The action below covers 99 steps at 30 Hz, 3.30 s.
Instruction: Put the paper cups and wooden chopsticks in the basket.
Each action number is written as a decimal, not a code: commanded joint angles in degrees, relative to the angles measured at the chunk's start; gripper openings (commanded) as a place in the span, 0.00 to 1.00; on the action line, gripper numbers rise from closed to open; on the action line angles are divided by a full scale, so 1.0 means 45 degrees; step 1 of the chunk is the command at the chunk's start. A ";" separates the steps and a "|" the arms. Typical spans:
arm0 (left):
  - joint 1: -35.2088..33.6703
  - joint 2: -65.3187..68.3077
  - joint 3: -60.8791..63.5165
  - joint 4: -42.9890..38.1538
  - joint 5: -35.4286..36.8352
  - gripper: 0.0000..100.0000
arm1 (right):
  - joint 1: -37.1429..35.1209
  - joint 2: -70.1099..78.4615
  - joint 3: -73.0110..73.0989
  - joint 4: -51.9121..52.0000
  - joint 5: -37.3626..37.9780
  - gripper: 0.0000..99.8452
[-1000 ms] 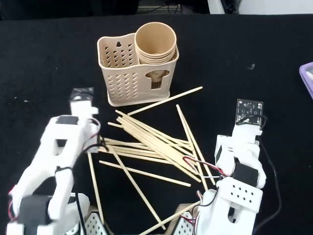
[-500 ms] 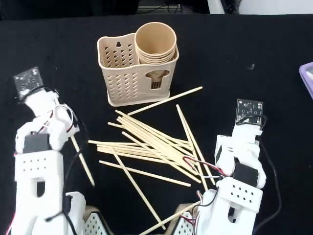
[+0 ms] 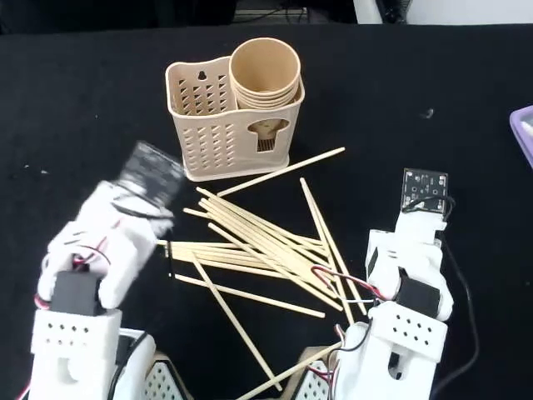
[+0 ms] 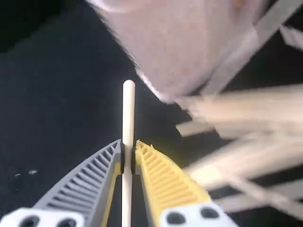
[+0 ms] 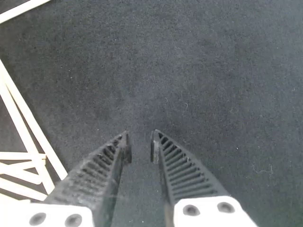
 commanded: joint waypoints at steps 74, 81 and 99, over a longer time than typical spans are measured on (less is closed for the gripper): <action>0.4015 0.2344 0.4523 -0.0821 -0.1485 0.26 | -0.0117 0.0049 -0.0303 -0.0781 -0.0020 0.09; 0.4112 0.2344 0.3429 0.1407 -0.1954 0.26 | -0.0156 0.0049 -0.0303 -0.0781 0.0000 0.09; 0.2940 0.2344 0.6027 -0.2188 -0.1895 0.25 | -0.0156 0.0049 -0.0303 -0.0801 0.0000 0.09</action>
